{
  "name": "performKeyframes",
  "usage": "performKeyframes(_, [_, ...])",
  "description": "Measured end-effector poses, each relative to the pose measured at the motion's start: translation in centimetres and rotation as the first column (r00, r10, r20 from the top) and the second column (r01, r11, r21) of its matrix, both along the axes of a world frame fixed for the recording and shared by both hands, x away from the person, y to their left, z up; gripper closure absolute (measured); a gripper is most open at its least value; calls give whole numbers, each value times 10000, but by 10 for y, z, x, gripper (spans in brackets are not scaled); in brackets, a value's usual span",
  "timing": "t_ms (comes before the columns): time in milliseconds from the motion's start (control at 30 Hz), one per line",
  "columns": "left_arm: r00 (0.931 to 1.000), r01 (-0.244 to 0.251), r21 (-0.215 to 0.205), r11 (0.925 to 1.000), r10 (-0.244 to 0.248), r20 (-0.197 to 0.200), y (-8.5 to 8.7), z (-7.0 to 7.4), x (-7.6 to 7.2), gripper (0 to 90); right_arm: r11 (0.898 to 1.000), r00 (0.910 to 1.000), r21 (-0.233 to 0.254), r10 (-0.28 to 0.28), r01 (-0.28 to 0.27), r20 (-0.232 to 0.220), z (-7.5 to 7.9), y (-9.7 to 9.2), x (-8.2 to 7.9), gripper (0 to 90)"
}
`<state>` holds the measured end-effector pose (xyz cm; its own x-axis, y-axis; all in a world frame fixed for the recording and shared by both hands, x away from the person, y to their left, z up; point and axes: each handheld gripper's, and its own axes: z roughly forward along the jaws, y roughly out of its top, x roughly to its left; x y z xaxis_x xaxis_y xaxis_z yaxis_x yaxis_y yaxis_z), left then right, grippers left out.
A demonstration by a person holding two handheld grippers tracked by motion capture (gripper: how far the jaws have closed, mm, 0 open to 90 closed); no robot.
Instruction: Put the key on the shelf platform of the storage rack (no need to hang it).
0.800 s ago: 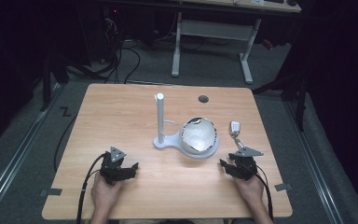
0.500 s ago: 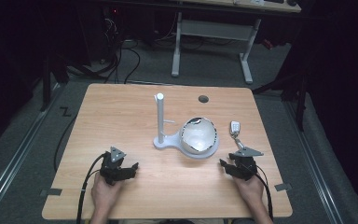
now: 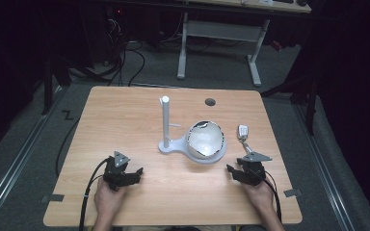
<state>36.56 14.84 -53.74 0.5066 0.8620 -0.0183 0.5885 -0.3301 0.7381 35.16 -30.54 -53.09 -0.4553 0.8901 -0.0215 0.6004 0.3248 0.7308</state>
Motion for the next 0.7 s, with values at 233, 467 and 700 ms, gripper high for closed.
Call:
performKeyframes(233, [10000, 13, -1, 10000, -13, -10, 0, 0, 0, 223, 10000, 10000, 37, -73, 74, -33, 0, 0, -1, 470])
performKeyframes(467, [10000, 13, 3, 10000, -13, -9, 0, 0, 0, 223, 9996, 9996, -105, -245, 244, -169, 2, 0, -1, 478])
performKeyframes(700, [10000, 11, 6, 10000, -11, -7, 0, 0, 0, 223, 9996, 9995, -159, -223, 220, -213, 5, 0, -5, 489])
